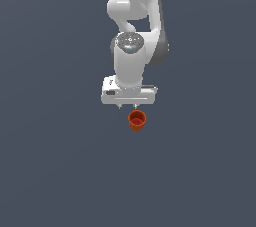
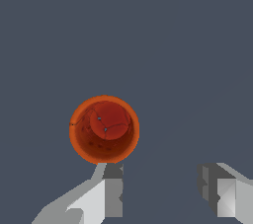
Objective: Pick up the object and move it to a goal position.
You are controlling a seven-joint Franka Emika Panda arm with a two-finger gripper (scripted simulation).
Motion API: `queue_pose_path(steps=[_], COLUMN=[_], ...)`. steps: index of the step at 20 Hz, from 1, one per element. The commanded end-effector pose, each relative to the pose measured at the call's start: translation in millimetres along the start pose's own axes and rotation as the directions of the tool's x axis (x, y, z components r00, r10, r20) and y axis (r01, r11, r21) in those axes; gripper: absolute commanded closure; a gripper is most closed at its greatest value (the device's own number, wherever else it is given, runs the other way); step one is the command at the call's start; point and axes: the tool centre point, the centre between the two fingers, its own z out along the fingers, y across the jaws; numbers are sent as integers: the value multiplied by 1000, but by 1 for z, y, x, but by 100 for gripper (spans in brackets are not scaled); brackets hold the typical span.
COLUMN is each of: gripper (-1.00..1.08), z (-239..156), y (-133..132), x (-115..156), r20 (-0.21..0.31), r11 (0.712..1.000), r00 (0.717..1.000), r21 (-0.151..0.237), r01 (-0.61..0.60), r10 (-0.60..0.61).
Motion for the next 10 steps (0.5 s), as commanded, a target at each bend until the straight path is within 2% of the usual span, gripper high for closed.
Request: queue_pose_path(steps=[1, 5, 10], gripper=[-20, -20, -20], z=[3, 14, 38], y=[-4, -21, -54], x=[1, 5, 12], r20=[2, 7, 20], r11=[1000, 1000, 998], r00=[1000, 1000, 1000], r21=[4, 20, 55], r01=[1, 3, 4], r10=[-1, -3, -5])
